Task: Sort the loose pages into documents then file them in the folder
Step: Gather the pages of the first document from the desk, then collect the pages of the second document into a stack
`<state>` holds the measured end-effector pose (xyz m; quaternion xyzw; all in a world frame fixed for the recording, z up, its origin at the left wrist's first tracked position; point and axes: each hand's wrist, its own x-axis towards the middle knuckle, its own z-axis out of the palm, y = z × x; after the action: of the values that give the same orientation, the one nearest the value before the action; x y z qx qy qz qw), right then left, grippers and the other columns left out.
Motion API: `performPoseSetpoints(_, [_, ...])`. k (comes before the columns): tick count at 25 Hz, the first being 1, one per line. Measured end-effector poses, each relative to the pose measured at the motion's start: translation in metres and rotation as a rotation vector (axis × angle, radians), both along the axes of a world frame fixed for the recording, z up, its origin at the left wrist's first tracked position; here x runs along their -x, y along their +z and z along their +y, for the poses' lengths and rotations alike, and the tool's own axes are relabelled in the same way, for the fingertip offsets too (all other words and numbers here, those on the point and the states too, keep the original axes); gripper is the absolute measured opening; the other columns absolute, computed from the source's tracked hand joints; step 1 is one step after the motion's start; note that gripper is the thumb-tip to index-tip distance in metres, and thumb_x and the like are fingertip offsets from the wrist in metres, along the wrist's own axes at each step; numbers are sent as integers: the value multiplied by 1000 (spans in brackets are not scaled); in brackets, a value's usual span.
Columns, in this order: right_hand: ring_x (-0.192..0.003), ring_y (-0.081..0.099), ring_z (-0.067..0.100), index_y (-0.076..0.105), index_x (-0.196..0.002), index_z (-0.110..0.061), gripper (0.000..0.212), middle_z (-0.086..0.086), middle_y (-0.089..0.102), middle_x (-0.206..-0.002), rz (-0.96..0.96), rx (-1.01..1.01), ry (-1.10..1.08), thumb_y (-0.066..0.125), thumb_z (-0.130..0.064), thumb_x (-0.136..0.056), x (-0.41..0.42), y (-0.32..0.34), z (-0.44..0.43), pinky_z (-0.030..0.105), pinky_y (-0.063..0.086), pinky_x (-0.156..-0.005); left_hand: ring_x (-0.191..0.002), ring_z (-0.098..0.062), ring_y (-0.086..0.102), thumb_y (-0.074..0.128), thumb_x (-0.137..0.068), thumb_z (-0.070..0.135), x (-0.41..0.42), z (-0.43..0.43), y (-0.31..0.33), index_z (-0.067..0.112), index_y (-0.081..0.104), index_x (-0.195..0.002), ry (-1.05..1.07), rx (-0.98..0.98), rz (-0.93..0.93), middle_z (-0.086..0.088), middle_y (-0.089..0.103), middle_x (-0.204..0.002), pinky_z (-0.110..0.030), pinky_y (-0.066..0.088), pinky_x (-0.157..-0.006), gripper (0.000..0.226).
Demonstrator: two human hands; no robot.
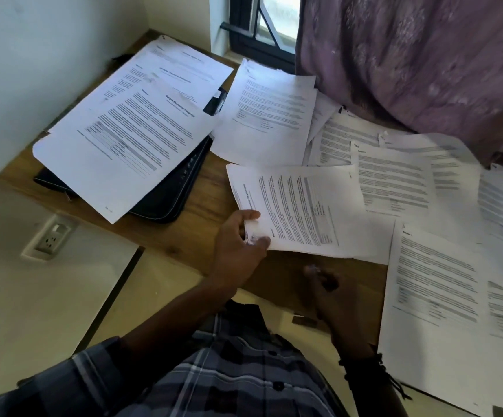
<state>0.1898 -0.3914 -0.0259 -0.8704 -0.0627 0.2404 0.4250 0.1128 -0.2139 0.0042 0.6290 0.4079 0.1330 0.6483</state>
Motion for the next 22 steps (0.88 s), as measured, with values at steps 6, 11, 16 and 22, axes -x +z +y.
performPoseSetpoints(6, [-59,58,-3,58,-70,-33,24,-13,57,-61,-374,-19,141,64,-51,-84,-29,-4,5,8,40,-57,-86,4,66,77,-80,6,-3,24,61,27,42,-121,348,-177,-233,31,60,-95,-21,57,-71,58])
performPoseSetpoints(11, [-92,62,21,63,-114,-6,54,8,63,-98,-227,327,238,75,-45,-79,-57,7,11,33,48,-82,-91,-15,73,75,-83,12,-2,64,116,17,56,-123,379,-23,-423,3,73,-100,-27,60,-72,45])
performPoseSetpoints(16, [-117,51,16,39,-141,-12,70,3,51,-131,-292,-181,132,75,-23,-82,-70,71,77,19,43,-81,-85,-19,72,60,-95,24,4,110,156,16,71,-98,223,7,-558,-3,75,-92,-30,56,-71,14])
performPoseSetpoints(22, [-119,61,23,54,-128,-17,56,3,66,-125,188,-641,408,75,-38,-81,-61,93,189,45,51,-99,-68,-17,70,64,-93,28,29,180,180,14,71,-91,126,-139,-457,-4,74,-79,-28,55,-64,16])
